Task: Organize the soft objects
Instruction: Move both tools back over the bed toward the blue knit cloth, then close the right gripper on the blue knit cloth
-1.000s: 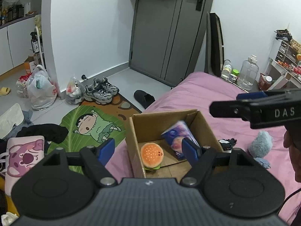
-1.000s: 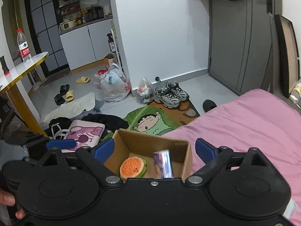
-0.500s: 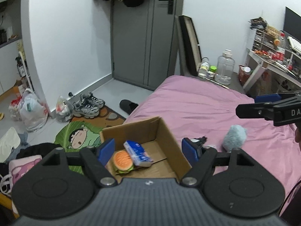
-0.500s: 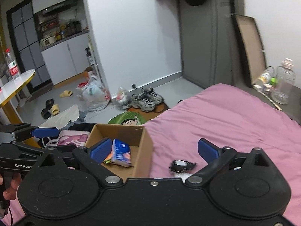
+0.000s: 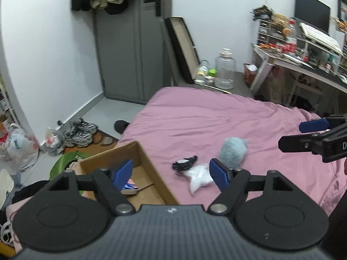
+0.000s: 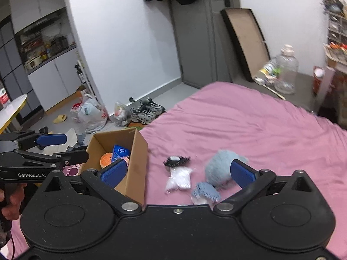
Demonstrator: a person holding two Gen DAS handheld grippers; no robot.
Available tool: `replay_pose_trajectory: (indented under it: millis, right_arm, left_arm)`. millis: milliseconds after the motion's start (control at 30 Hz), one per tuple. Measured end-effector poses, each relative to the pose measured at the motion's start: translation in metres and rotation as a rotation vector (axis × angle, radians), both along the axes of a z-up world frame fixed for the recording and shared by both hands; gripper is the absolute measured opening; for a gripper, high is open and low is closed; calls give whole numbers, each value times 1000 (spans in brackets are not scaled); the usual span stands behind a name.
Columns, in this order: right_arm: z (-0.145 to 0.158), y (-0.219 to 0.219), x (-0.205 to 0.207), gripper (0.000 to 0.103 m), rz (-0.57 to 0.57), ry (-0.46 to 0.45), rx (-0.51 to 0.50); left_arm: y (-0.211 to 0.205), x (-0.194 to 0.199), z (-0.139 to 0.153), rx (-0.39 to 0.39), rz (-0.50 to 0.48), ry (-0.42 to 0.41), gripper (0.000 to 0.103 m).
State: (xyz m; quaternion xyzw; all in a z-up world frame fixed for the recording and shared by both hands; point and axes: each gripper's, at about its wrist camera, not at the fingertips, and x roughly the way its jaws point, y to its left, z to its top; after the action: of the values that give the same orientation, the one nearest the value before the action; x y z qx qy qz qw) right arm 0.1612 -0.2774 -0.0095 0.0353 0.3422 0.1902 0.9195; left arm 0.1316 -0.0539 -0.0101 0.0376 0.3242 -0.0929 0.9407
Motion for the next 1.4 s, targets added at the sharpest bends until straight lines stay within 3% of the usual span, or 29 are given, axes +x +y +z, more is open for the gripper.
replay_pose_trajectory:
  millis: [133,433,767,1400]
  right_arm:
    - [-10,-14,-6,103,-18,-2,16]
    - [-34,-40,0,100,-52,31,40]
    - [-73,-59,26,80,-61,143,55]
    - [-160,-53,101,44,-69,421,197]
  left_arm:
    - [-15,2,-4,27,-52,6,77]
    - [-39,20,-28,9,-109,79,77]
    - [-74,45,-76,-22,-198,161,76]
    - [-95,93,-137,-64,-212,295,76]
